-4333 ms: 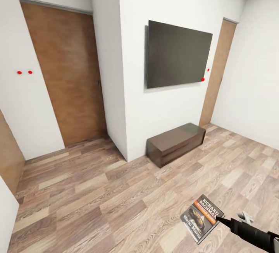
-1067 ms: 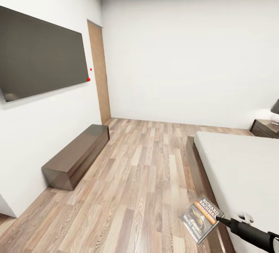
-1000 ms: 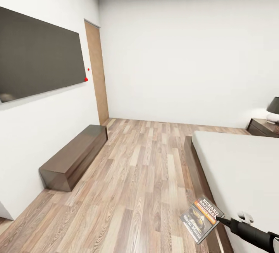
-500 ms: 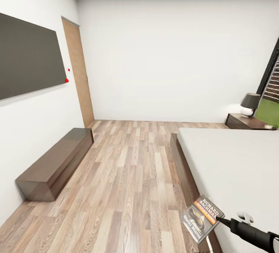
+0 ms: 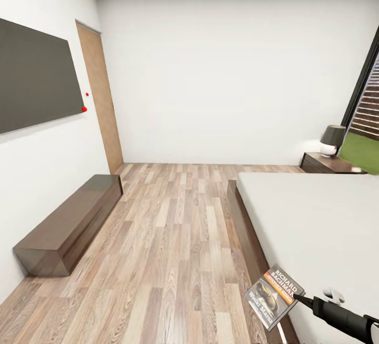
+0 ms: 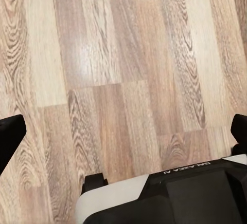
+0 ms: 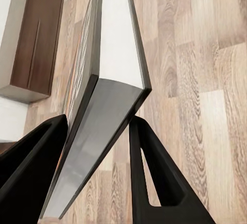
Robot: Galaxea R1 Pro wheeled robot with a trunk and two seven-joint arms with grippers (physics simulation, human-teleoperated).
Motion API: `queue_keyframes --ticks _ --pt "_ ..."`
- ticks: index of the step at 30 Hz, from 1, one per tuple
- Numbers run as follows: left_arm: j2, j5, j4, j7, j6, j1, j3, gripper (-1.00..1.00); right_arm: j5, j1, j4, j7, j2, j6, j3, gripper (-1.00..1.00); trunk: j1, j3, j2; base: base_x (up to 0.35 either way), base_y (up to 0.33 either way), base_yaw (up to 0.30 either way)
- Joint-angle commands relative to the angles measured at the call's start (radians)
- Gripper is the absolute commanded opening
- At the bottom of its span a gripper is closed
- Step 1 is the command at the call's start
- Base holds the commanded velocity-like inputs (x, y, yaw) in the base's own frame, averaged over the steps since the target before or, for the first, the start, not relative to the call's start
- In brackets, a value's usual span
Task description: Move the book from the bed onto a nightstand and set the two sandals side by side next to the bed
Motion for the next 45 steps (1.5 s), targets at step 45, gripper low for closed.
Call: queue_keyframes --ticks 45 --pt "0.0 -0.007 0.001 0.002 -0.005 -0.001 -0.004 1.0 -0.007 -0.001 0.003 0.0 0.0 0.01 0.005 -1.0 0.001 -0.022 -0.002 0.168 0.0 -0.005"
